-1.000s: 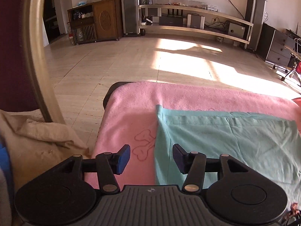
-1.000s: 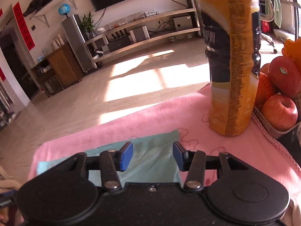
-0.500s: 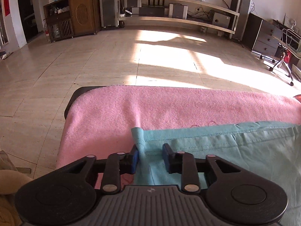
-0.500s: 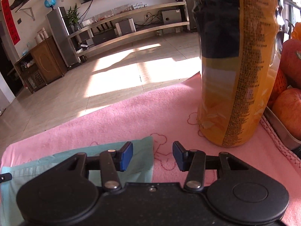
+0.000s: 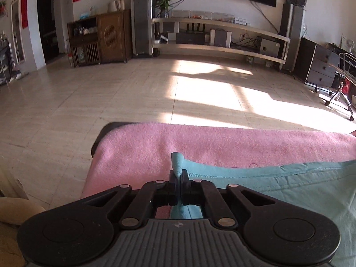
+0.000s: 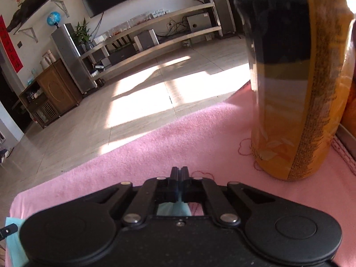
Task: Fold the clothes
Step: 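Lift the held shirt end with both tools, fold it over the body, release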
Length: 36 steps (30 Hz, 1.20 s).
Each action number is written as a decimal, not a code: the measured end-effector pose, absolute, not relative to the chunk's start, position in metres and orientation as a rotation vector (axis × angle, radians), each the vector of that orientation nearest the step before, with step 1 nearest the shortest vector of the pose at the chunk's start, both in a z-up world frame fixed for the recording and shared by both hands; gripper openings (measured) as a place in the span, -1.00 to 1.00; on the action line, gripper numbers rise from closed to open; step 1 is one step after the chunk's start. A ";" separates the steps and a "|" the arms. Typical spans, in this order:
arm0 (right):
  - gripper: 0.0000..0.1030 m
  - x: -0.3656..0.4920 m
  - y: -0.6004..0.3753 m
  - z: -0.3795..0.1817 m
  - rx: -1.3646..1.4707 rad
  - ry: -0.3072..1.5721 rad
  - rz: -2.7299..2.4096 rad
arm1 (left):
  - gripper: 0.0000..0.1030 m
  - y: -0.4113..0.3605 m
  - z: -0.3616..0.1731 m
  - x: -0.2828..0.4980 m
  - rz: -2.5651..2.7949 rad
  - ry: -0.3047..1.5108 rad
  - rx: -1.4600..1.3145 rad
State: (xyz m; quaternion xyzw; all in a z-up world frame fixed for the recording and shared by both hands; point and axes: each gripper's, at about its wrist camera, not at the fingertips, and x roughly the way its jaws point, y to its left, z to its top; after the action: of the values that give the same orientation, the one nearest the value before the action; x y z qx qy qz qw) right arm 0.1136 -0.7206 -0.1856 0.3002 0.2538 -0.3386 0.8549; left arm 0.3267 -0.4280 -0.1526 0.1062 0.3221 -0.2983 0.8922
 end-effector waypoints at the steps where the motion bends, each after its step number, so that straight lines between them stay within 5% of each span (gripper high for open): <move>1: -0.97 0.109 -0.717 -0.177 0.627 0.514 -0.704 | -0.96 -0.424 -0.144 0.320 -0.621 0.638 0.223; 16: -0.97 -0.084 -0.611 -0.014 0.573 0.399 -0.584 | -0.95 -0.286 -0.026 0.154 -0.640 0.524 0.133; 27: -0.97 -0.193 -0.535 -0.135 0.792 0.586 -0.588 | -0.96 -0.212 -0.127 0.051 -0.564 0.762 0.140; 33: -0.97 -0.218 -0.524 -0.139 0.780 0.541 -0.605 | -0.94 -0.200 -0.129 0.030 -0.533 0.753 0.175; 36: -0.90 -0.216 -0.524 -0.147 0.755 0.615 -0.624 | -0.76 -0.198 -0.144 0.028 -0.479 0.832 0.255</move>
State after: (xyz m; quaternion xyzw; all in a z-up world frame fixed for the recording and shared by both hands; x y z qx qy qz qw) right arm -0.2163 -0.5239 -0.1466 0.3567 0.2908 -0.2950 0.8374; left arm 0.0275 -0.1977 -0.1437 0.1223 0.3989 -0.2297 0.8793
